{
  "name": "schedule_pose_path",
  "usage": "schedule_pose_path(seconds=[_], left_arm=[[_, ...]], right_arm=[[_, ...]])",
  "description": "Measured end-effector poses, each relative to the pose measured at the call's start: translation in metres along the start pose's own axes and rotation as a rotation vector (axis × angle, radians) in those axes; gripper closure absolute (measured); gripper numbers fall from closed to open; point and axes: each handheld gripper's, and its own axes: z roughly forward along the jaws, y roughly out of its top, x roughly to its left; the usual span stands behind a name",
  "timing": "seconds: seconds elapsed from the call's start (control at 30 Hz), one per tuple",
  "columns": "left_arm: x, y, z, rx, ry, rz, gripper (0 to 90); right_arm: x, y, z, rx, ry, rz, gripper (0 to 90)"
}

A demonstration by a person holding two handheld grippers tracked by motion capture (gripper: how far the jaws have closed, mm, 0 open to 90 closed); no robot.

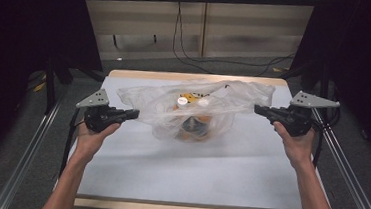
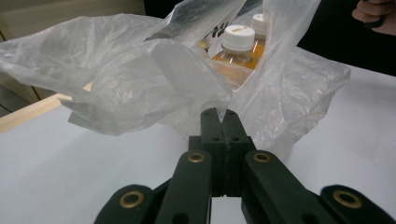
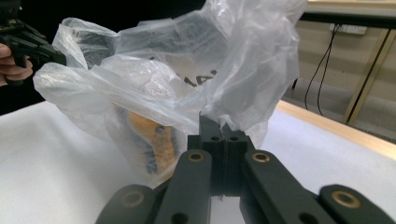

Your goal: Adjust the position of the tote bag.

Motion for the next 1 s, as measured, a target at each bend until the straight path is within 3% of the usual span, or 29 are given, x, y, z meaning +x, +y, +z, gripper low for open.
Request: schedule_pose_path(seconds=[0.43,0.63,0.87,1.0], left_arm=[[0.005,-0.016,0.017,0.092,0.0,-0.019,90.0],[0.007,-0.024,0.028,0.148,-0.003,-0.023,90.0],[0.011,-0.031,0.033,0.181,0.011,-0.026,90.0],[0.01,-0.035,0.038,0.229,0.012,-0.017,90.0]], right_arm=[[-0.008,-0.021,0.019,0.109,-0.009,0.023,90.0],[-0.015,-0.037,0.027,0.155,-0.01,0.063,90.0],[-0.017,-0.049,0.039,0.207,-0.008,0.069,90.0],[-0.017,-0.056,0.046,0.25,-0.007,0.063,90.0]])
